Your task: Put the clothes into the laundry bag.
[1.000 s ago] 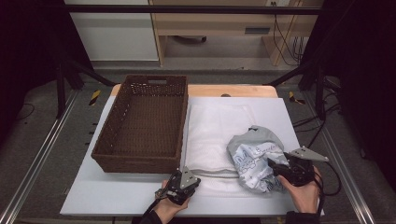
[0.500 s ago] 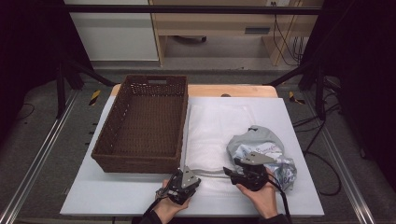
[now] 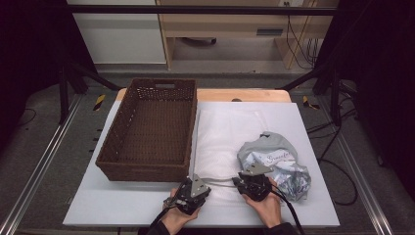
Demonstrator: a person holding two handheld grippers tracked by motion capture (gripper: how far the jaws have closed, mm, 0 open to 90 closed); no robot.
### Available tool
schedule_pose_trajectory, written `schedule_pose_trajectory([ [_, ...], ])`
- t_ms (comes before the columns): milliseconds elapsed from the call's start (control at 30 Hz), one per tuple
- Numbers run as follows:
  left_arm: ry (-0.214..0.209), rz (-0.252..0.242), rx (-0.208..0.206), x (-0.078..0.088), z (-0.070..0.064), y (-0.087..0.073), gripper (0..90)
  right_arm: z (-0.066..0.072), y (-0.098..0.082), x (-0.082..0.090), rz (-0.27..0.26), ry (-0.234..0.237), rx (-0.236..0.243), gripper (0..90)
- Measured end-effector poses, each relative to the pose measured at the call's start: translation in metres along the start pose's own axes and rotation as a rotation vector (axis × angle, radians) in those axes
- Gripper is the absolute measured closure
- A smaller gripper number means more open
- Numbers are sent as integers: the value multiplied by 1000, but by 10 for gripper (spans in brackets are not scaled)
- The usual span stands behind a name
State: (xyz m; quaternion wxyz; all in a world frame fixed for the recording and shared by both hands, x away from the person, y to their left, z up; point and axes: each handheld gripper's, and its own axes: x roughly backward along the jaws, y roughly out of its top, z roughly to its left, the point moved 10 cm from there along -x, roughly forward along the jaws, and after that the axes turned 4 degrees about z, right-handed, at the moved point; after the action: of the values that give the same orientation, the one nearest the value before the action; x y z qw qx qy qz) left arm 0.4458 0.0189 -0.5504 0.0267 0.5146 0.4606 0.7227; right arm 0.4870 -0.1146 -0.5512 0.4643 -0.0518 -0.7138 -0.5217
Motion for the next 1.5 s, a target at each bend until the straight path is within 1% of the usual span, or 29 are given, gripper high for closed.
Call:
schedule_pose_trajectory([
  [33,2,3,-2,0,0,0,871,0,0,0,0,0,0,687],
  [67,1,1,-2,0,0,0,869,-1,0,0,5,-15,-8,742],
  [100,-1,1,0,0,0,0,869,-1,0,0,5,-15,-8,742],
  [167,-3,3,-1,0,0,0,864,-4,1,0,9,-33,-25,821],
  [233,-7,5,-1,0,0,0,861,-6,0,0,12,-37,-28,844],
  [267,-8,6,-2,0,0,0,859,-6,0,0,16,-36,-41,859],
  [300,-11,6,-2,0,0,0,846,-7,0,2,23,-20,-63,885],
  [333,-12,8,-3,1,0,0,846,-7,0,2,23,-20,-63,885],
  [367,-9,10,-10,1,-1,0,833,-8,3,6,11,0,-83,888],
  [433,-8,11,-11,1,-1,0,822,-10,8,12,-27,5,-97,890],
  [500,-10,17,-15,1,-2,1,814,-10,11,17,-42,9,-107,891],
  [533,-10,18,-18,1,-2,2,801,-10,13,21,-61,12,-112,892],
  [567,-13,14,-17,2,-2,4,784,-12,19,29,-102,14,-108,894],
  [633,-12,-1,-22,5,-3,10,762,-13,24,36,-135,13,-111,895],
  [700,-7,-30,-31,10,-4,18,754,-14,25,39,-149,15,-112,896],
  [733,-1,-40,-39,12,-4,22,732,-15,29,43,-173,20,-114,896],
  [833,25,-75,-49,16,0,38,702,-15,30,45,-184,26,-117,896],
  [867,34,-87,-48,17,2,43,667,-15,31,46,-196,28,-116,895],
  [900,47,-99,-47,17,5,49,667,-15,31,46,-196,28,-116,895],
  [1000,78,-128,-40,16,13,65,602,-16,32,48,-199,36,-127,896],
  [1100,84,-129,-34,8,17,74,570,-16,33,49,-205,38,-129,896],
  [1200,104,-88,-69,-7,16,76,525,-16,34,50,-210,44,-126,895],
  [1233,84,-74,-70,-17,13,76,517,-15,34,49,-211,44,-122,895],
  [1267,84,-74,-70,-17,13,76,513,-15,34,49,-211,44,-122,895],
  [1333,77,-68,-72,-23,11,76,524,-15,33,49,-209,45,-119,894],
  [1367,67,-69,-62,-24,10,76,559,-15,33,49,-209,45,-113,893],
  [1433,52,-88,-45,-22,10,77,652,-14,32,49,-202,48,-110,891],
  [1467,30,-96,-29,-20,10,77,696,-14,32,48,-202,48,-103,891],
  [1500,7,-112,-13,-17,9,78,777,-12,31,46,-191,55,-104,890],
])
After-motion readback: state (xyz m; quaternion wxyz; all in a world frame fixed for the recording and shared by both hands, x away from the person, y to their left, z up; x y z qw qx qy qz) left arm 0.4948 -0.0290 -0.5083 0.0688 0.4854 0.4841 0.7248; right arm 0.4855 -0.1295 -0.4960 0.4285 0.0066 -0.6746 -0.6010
